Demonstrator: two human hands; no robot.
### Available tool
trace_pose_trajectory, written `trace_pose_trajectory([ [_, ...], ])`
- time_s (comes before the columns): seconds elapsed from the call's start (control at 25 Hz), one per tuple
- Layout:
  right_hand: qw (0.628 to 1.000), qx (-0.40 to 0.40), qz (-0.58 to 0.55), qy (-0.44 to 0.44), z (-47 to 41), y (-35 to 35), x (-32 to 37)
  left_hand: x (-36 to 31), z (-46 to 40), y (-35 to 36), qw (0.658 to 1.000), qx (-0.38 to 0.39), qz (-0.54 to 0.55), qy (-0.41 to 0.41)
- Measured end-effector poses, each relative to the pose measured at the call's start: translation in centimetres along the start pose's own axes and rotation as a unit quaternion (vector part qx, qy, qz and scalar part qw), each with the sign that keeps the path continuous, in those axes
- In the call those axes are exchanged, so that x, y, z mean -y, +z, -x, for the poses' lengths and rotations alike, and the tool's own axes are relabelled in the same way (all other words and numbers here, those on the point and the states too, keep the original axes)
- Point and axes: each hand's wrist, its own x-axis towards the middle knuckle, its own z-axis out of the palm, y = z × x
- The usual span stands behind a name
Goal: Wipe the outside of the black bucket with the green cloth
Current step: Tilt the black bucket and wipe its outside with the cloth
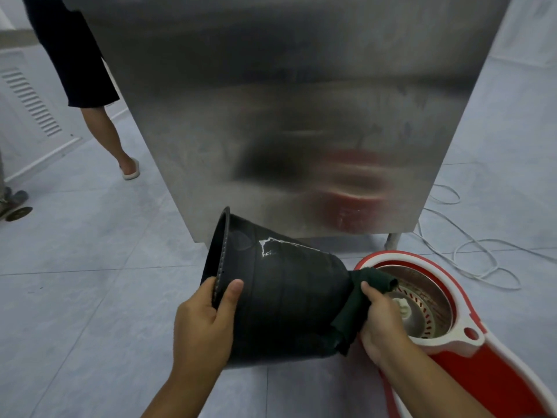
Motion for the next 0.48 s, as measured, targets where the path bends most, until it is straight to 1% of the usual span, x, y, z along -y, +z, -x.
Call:
trace_pose_trajectory([
  [0.08, 0.998, -0.021, -0.056, 0.005, -0.4, -0.4, 0.0, 0.4, 0.2, 0.1, 0.998, 0.042, -0.005, 0.049],
  [0.12, 0.996, -0.033, -0.081, 0.002, -0.5, -0.6, 0.2, 0.3, 0.3, 0.1, 0.996, 0.066, 0.002, 0.057],
  [0.2, 0.995, -0.042, -0.092, -0.007, -0.5, -0.7, 0.5, -0.4, 0.2, -0.1, 0.996, 0.08, 0.032, 0.036],
  [0.28, 0.996, -0.039, -0.075, -0.015, -0.4, -0.9, 0.2, -0.8, 0.1, 0.1, 0.997, 0.057, 0.057, -0.002],
  [0.36, 0.997, -0.041, -0.059, -0.013, -0.3, -0.9, -0.2, -0.6, 0.1, 0.8, 0.998, 0.002, 0.06, -0.03],
  [0.44, 0.998, -0.033, -0.056, -0.012, -0.2, -1.0, -0.5, -0.5, 0.4, 1.4, 0.997, -0.043, 0.062, -0.029],
  [0.48, 0.998, -0.03, -0.058, -0.016, -0.4, -1.1, -0.6, -0.4, 0.3, 1.4, 0.997, -0.048, 0.064, -0.019],
])
